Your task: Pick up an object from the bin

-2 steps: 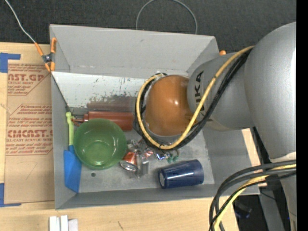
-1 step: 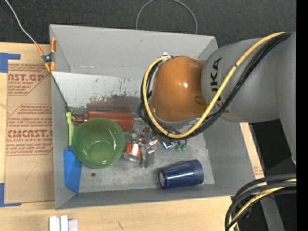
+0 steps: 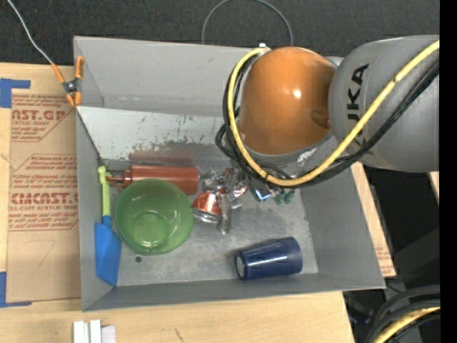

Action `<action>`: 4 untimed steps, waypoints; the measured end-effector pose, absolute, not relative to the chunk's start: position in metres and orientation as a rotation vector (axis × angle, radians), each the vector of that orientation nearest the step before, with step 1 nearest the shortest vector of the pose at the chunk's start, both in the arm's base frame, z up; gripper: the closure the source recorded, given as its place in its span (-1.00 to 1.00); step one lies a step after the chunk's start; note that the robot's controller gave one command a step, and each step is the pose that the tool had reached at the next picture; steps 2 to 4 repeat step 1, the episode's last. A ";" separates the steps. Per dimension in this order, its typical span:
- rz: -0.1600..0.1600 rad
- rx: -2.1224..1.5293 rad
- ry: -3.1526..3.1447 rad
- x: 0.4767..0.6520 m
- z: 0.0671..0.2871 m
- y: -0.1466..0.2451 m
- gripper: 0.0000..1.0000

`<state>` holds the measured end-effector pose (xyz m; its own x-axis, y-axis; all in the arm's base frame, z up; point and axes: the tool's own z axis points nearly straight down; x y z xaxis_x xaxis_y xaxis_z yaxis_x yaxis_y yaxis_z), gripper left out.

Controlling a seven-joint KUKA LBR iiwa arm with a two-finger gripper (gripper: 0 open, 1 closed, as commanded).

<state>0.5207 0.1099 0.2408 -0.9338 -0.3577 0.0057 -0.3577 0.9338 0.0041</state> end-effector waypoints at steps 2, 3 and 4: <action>-0.005 0.579 -3.085 0.545 0.319 0.118 1.00; -0.005 0.579 -3.085 0.545 0.319 0.118 1.00; -0.005 0.579 -3.085 0.545 0.319 0.118 1.00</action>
Offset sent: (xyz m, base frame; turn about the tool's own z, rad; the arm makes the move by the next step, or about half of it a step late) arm 0.0515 0.0021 -0.1566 0.0535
